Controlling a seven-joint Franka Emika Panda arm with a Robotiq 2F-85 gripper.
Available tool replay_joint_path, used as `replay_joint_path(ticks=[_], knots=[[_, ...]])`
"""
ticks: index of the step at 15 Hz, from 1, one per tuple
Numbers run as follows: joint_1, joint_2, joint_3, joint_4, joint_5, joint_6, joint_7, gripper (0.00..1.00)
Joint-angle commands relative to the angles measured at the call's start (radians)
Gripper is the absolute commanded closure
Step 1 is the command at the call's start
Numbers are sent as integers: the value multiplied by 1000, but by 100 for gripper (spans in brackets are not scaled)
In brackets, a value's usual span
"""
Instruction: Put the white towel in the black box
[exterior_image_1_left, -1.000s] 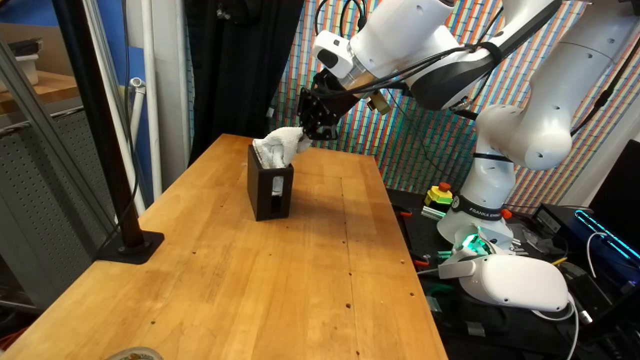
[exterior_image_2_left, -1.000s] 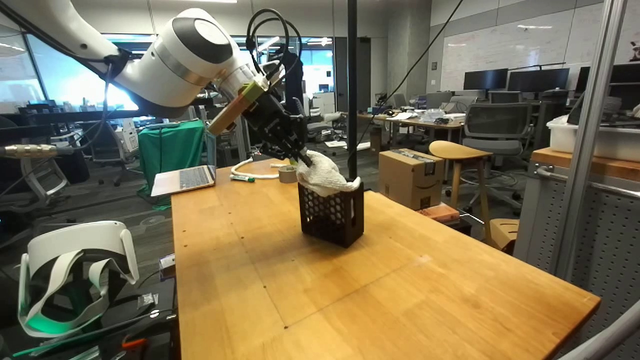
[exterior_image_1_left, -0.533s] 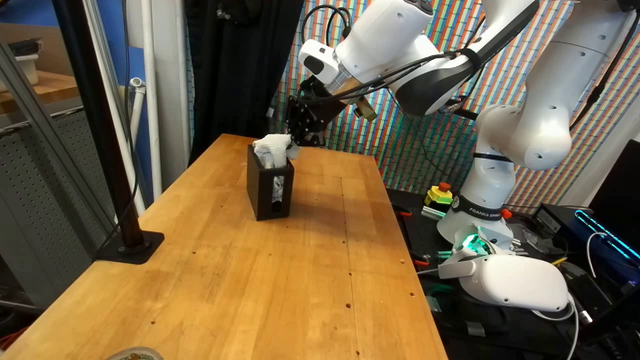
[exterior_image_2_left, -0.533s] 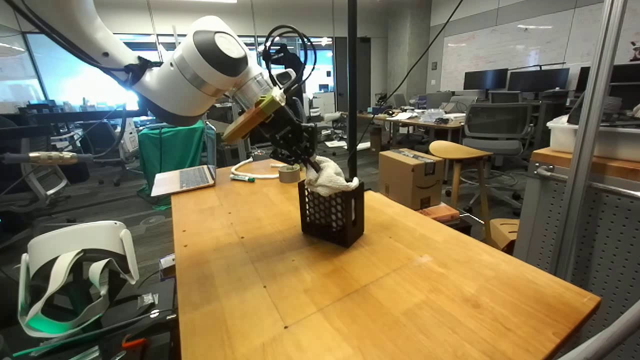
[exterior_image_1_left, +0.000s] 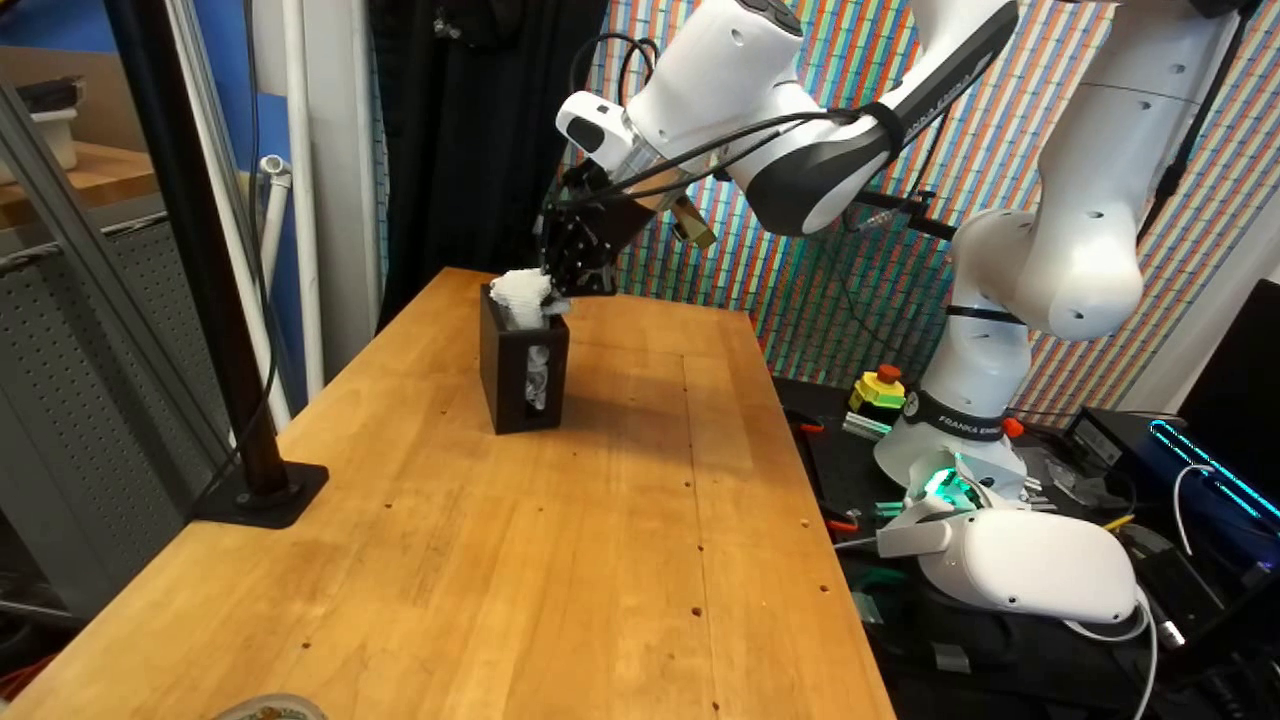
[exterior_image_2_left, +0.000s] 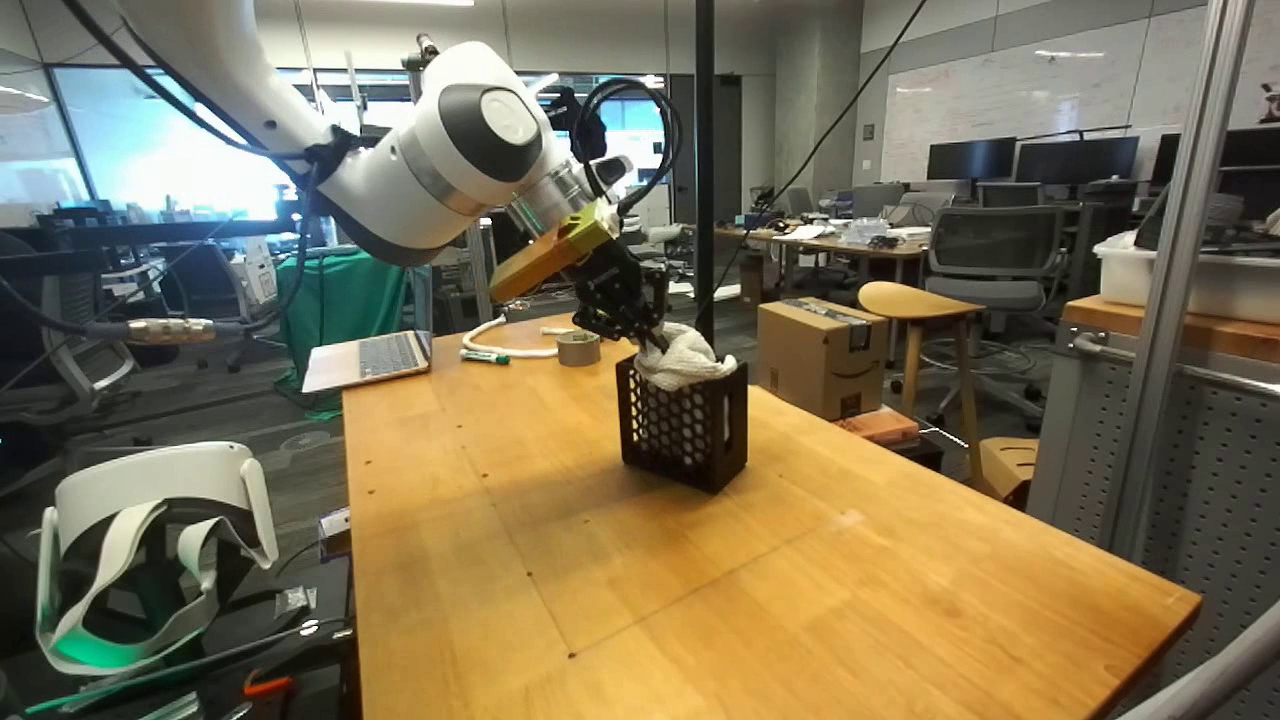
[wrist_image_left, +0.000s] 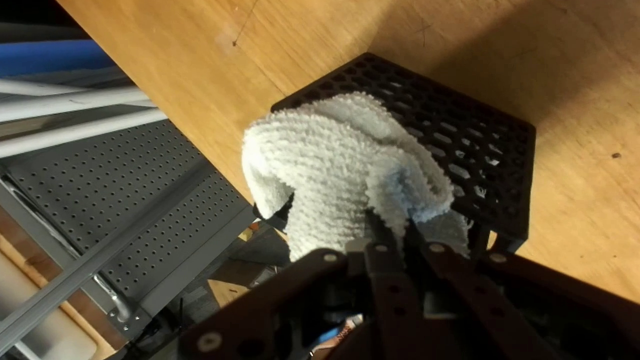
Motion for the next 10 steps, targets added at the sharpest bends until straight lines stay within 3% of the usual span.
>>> replay_joint_path(ticks=[1,6,10], knots=[[-4,52,-17,39,85,52,-93,94],[0,83,-18,63,230,53,-224,94],[-2,125,-14,74,412,23,-366,94]])
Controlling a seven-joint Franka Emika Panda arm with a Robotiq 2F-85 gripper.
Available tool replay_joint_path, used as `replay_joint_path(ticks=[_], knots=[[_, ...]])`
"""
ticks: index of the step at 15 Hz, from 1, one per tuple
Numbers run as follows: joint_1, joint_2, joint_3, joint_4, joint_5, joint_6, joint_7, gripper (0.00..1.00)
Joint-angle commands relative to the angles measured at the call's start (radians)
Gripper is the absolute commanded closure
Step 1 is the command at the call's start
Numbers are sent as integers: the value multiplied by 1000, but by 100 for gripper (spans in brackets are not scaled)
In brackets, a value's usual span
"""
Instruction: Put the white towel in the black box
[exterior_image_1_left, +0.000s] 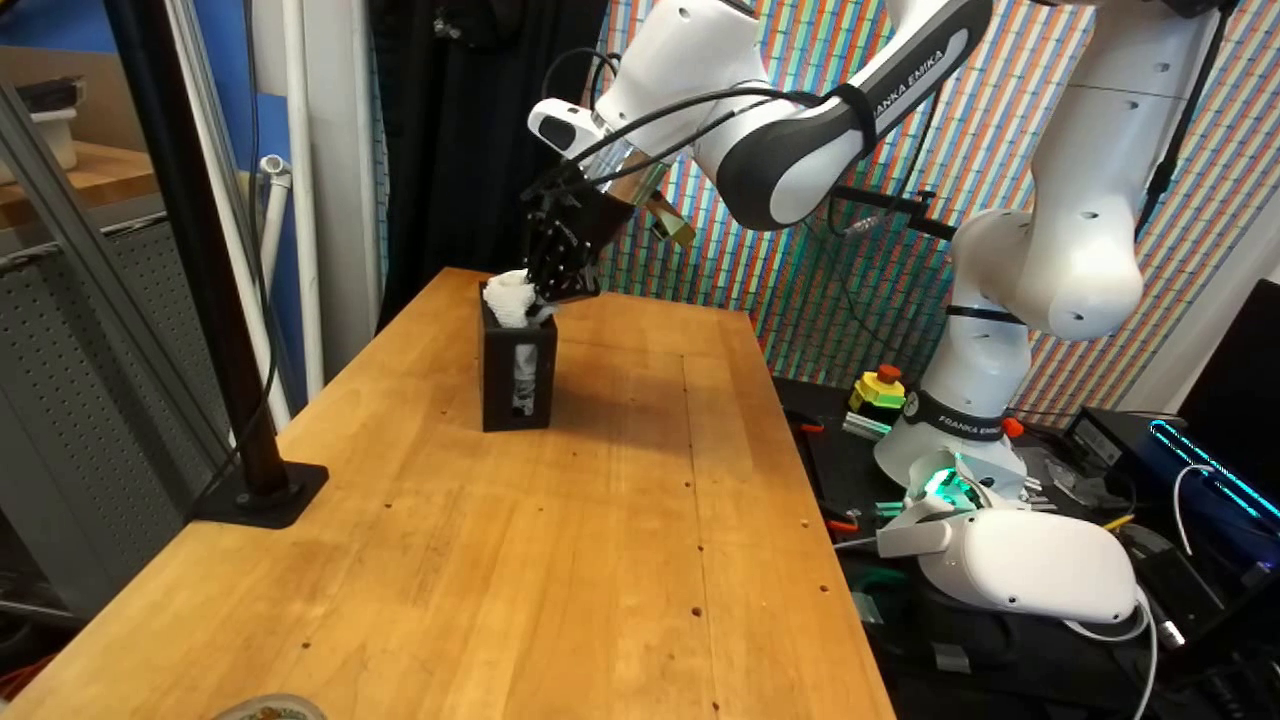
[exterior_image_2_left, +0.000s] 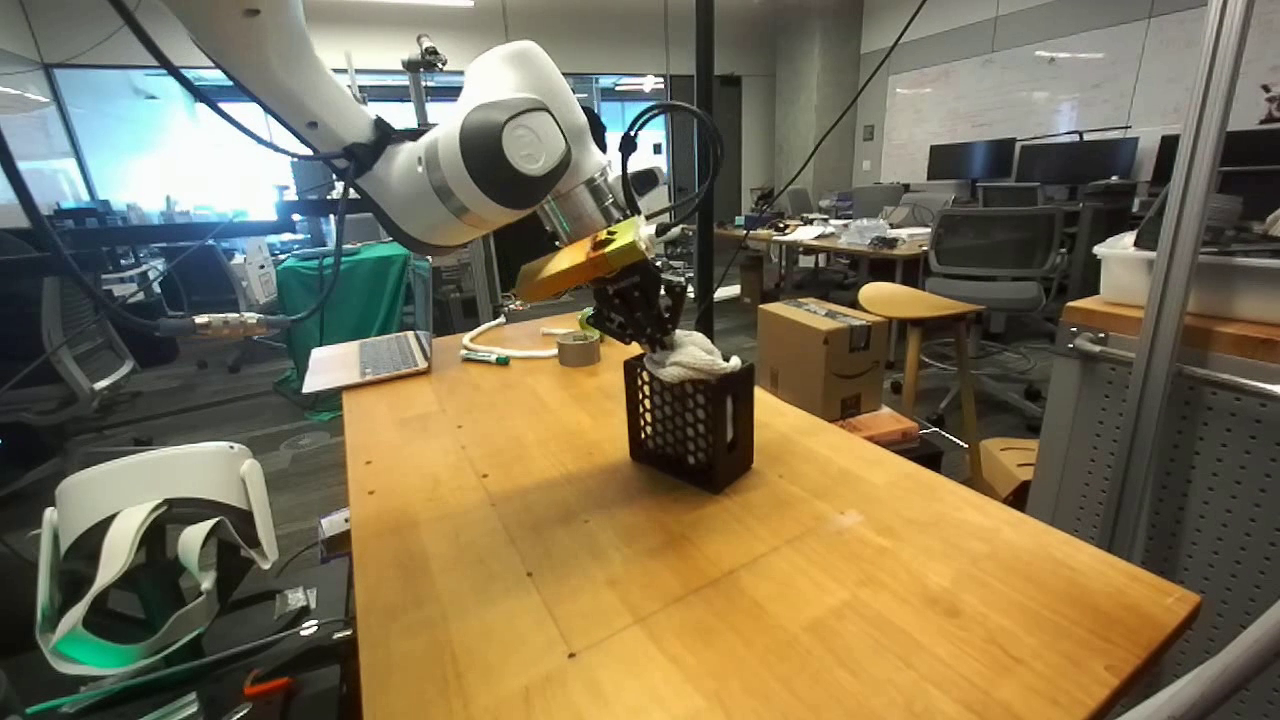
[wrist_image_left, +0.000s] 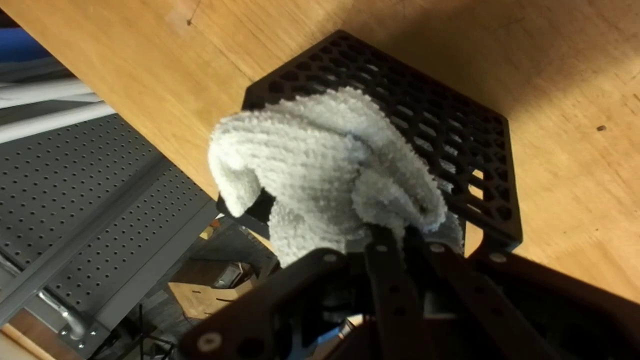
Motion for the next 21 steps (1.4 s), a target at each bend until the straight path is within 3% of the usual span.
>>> replay_joint_path(ticks=[1,6,10,16,21], knots=[[-5,68,0,19,178,-5,-146,94],[-30,102,16,15,429,-38,-313,94],[-38,96,13,26,552,-98,-397,94],[-38,70,0,55,528,-200,-385,94],[-34,75,-10,136,445,-319,-354,94]])
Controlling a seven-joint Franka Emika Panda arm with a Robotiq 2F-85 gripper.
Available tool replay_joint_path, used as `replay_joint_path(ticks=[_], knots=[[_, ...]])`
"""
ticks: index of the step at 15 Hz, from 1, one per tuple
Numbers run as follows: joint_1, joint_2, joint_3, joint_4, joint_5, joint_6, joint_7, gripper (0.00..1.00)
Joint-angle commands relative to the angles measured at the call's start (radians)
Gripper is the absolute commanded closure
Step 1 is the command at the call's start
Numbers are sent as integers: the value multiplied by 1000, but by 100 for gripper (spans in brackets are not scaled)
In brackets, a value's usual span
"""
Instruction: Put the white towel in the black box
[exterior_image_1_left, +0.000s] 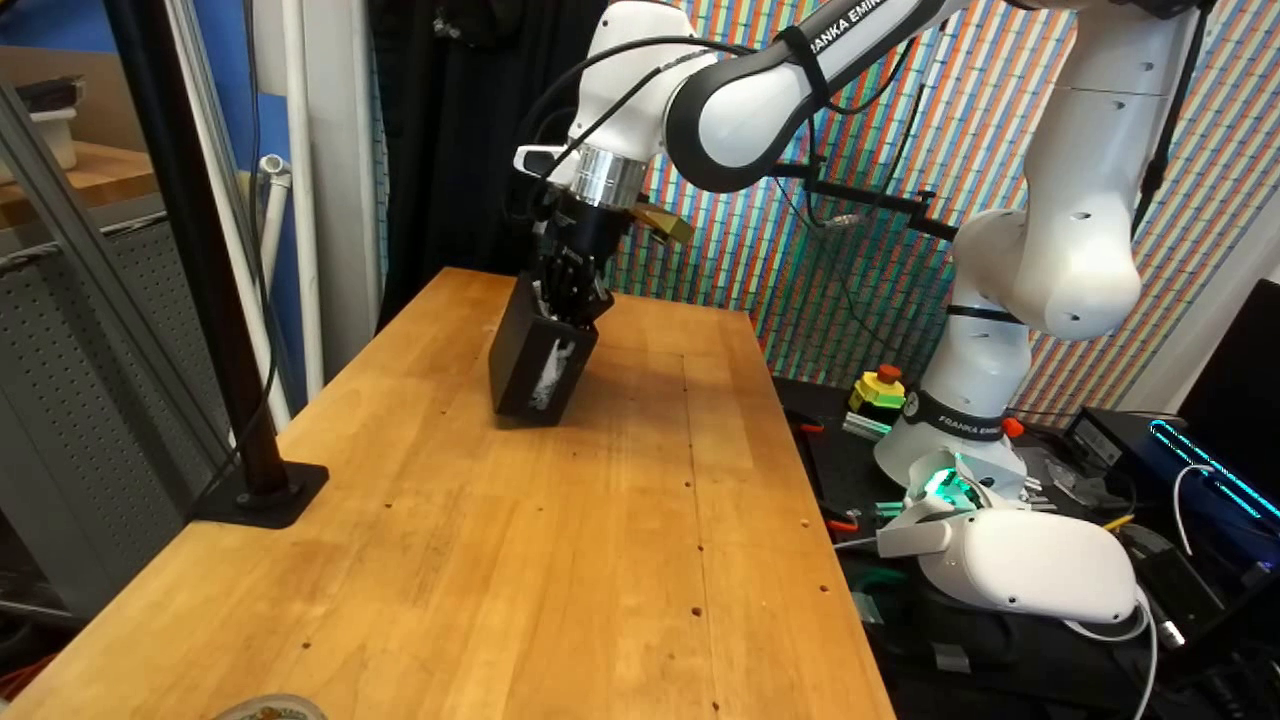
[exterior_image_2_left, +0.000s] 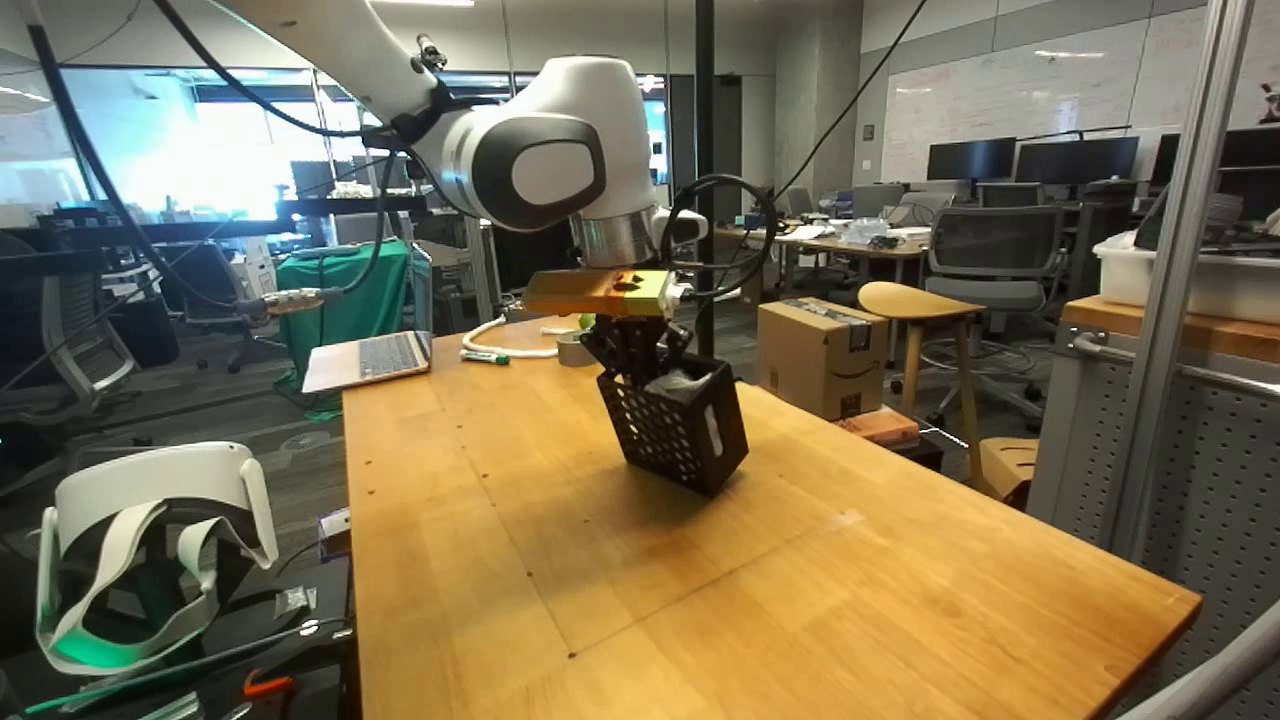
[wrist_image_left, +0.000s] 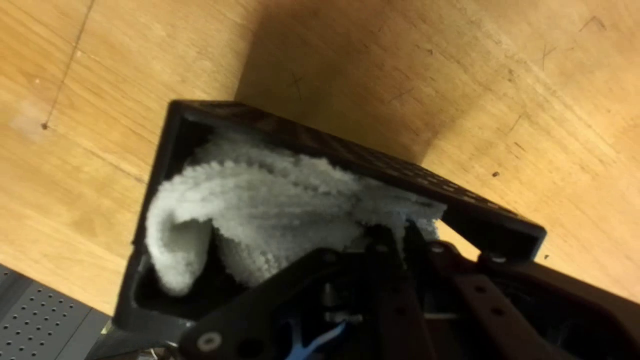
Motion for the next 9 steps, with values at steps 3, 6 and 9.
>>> replay_joint_path(ticks=[3,6,9], knots=[[5,61,2,145,-80,-120,6,94],[17,142,22,236,-85,-154,-8,94],[19,212,38,299,-93,-184,-11,94]])
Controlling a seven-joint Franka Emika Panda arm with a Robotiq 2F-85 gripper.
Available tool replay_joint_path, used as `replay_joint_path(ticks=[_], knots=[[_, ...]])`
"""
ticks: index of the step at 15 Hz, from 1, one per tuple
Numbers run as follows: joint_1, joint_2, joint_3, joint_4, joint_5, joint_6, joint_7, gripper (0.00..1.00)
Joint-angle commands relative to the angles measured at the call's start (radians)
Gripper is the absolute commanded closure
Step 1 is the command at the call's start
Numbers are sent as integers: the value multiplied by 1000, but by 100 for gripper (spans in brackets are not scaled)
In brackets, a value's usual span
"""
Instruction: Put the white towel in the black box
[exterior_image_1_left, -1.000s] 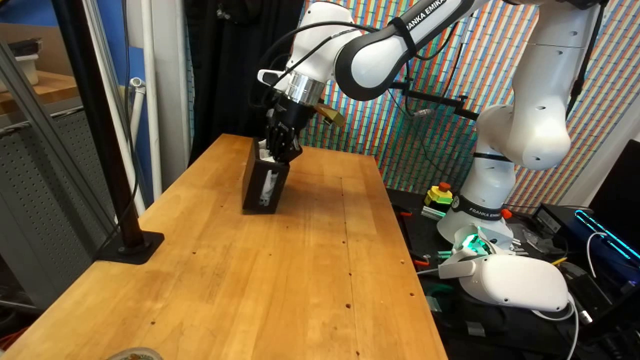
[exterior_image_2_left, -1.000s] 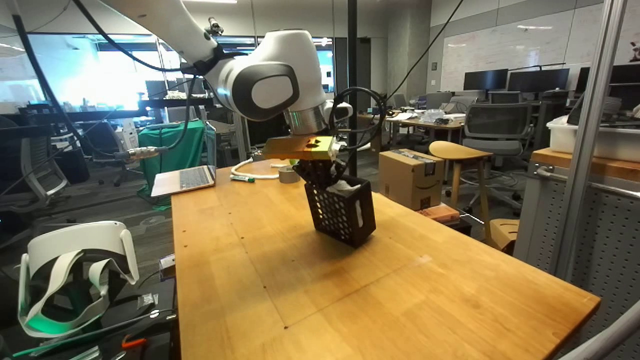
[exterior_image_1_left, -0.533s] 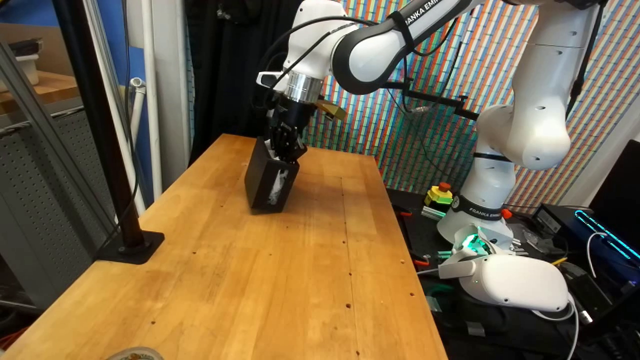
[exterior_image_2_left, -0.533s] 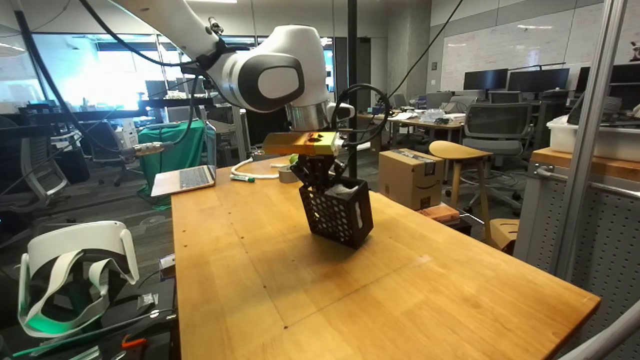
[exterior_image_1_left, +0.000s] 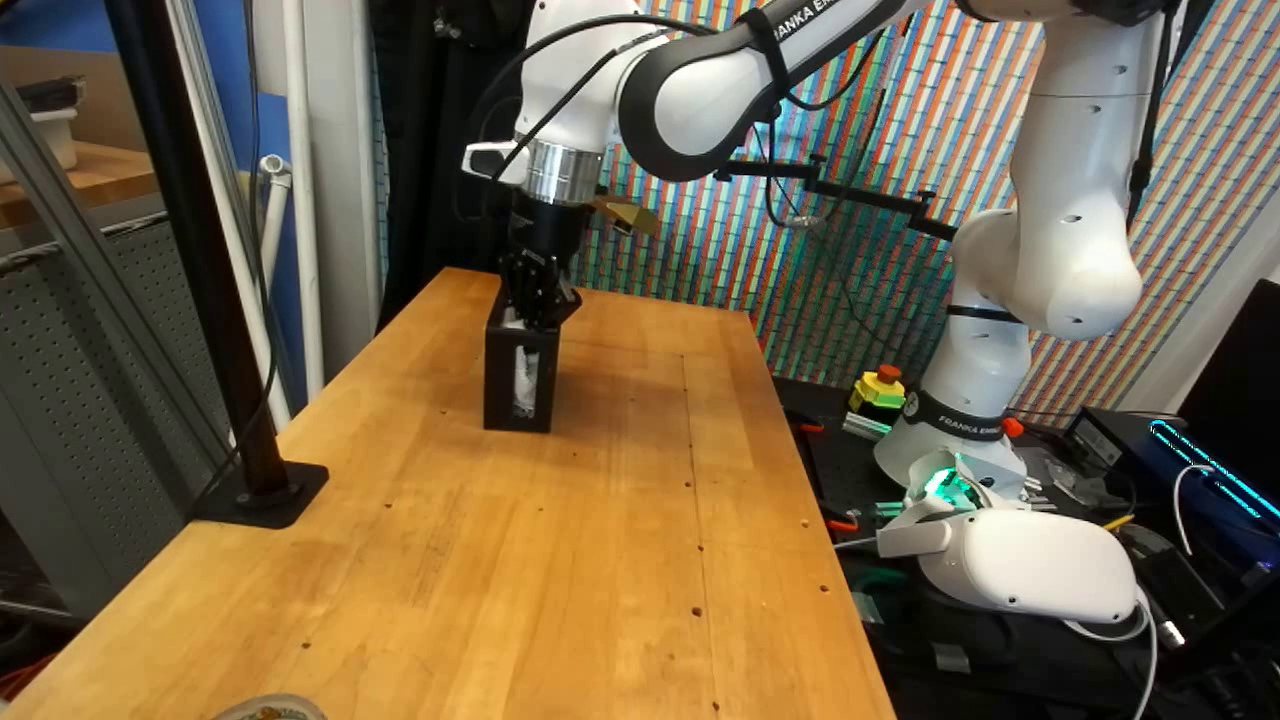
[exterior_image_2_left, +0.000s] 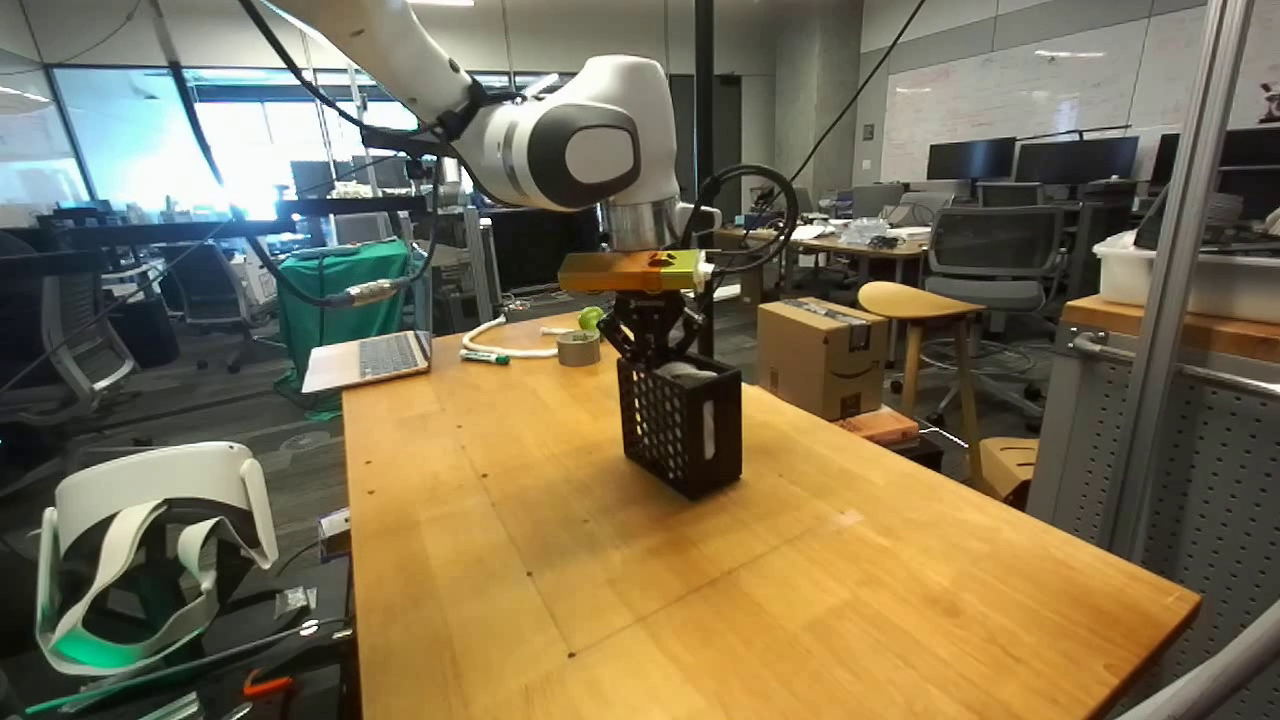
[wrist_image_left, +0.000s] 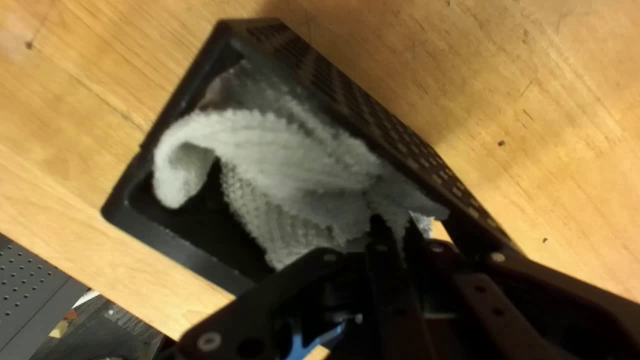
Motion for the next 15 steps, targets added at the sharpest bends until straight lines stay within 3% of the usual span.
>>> replay_joint_path(ticks=[1,8,9,11,15], knots=[[0,102,16,118,-15,-51,-12,94],[-20,120,17,137,8,-65,-11,94],[-16,112,14,134,-5,-63,3,68],[-3,84,13,124,-40,-60,23,62],[33,22,15,126,-146,-76,67,33]])
